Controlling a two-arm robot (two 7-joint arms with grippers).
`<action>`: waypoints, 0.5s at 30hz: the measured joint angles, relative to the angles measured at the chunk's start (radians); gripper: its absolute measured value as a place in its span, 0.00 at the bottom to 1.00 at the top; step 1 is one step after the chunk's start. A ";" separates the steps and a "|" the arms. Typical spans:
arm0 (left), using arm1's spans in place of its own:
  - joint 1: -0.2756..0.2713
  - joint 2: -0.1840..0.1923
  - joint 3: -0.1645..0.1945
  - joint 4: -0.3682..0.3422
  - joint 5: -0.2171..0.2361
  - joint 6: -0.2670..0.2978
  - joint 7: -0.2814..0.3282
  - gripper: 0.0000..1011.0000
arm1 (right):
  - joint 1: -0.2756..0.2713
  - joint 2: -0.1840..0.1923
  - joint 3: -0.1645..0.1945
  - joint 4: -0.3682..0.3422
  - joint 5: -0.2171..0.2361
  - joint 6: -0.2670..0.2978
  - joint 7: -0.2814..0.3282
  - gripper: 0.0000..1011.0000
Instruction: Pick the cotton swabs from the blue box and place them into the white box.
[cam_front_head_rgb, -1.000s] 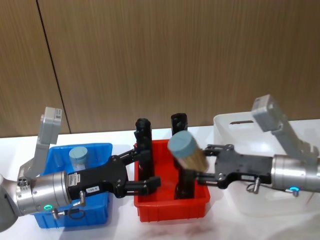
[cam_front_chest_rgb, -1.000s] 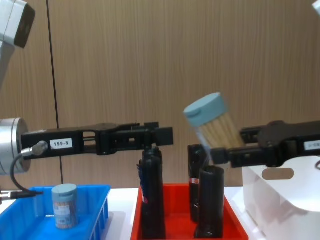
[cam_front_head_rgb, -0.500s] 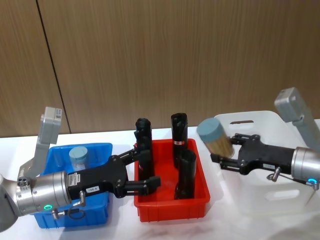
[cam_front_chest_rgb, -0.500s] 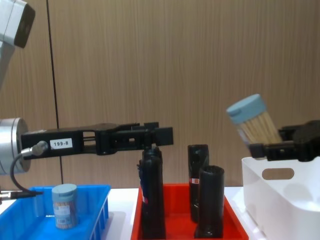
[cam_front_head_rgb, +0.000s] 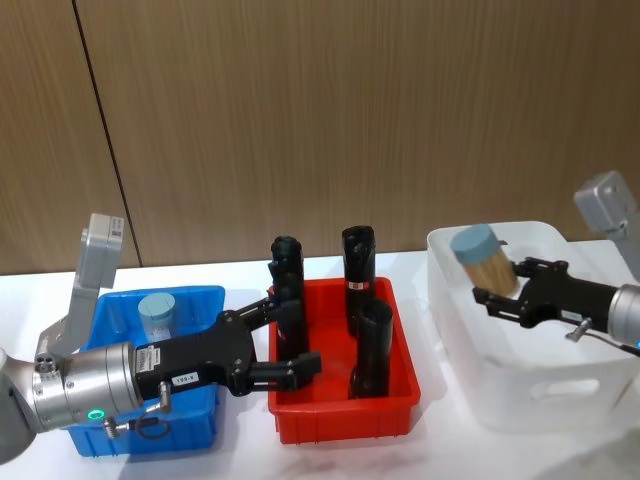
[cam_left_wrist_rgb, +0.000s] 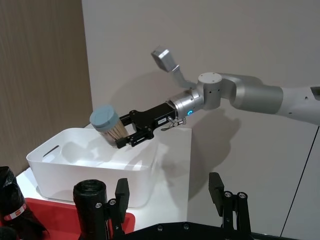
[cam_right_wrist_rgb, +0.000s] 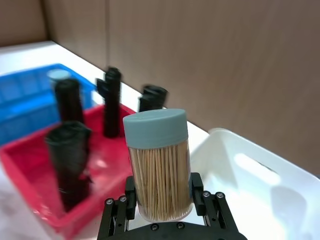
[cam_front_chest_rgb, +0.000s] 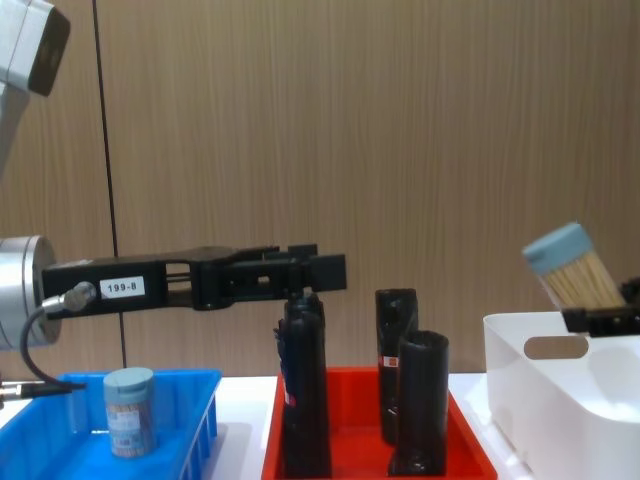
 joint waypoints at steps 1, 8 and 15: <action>0.000 0.000 0.000 0.000 0.000 0.000 0.000 0.99 | 0.008 -0.002 0.000 0.019 -0.008 -0.001 -0.009 0.63; 0.000 0.000 0.000 0.000 0.000 0.000 0.000 0.99 | 0.050 -0.016 -0.002 0.123 -0.043 -0.011 -0.042 0.63; 0.000 0.000 0.000 0.000 0.000 0.000 0.000 0.99 | 0.076 -0.026 -0.006 0.192 -0.064 -0.024 -0.058 0.70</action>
